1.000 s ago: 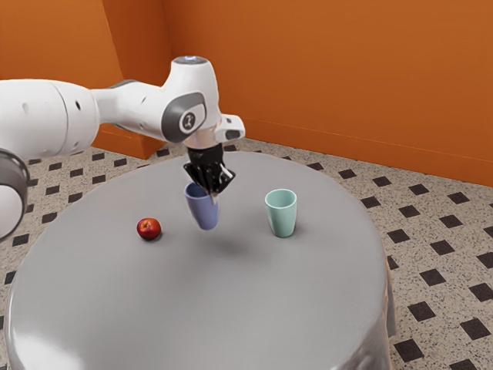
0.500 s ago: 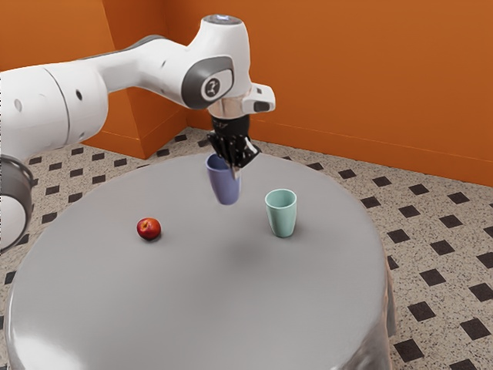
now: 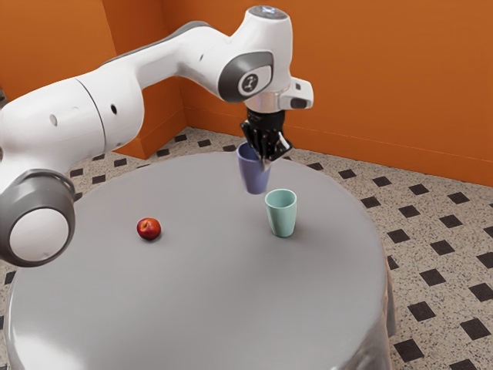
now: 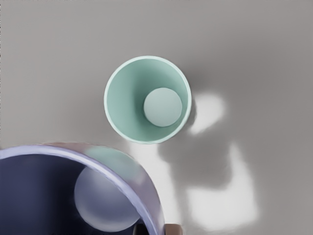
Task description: Place the left cup onto the right cup
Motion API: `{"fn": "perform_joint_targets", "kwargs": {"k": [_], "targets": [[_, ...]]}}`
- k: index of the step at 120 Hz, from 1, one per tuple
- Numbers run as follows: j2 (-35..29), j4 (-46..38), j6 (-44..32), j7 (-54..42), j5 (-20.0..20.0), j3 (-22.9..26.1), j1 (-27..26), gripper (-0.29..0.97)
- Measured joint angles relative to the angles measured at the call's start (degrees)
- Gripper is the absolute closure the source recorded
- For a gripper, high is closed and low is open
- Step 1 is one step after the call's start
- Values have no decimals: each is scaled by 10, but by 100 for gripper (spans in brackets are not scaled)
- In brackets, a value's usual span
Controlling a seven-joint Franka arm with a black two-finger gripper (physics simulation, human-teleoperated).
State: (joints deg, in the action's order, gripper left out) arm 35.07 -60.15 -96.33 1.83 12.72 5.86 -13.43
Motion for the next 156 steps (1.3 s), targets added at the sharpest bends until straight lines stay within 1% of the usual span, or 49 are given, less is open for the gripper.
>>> {"fn": "perform_joint_targets", "kwargs": {"k": [24, 37, 65, 115, 156], "targets": [[32, 44, 2, 0, 16, 22, 11, 79], [48, 69, 2, -1, 32, 47, 12, 79], [60, 76, -8, -1, 53, 70, 13, 79], [80, 84, -31, -2, 65, 92, 37, 79], [104, 85, -48, -3, 68, 106, 49, 79]]}}
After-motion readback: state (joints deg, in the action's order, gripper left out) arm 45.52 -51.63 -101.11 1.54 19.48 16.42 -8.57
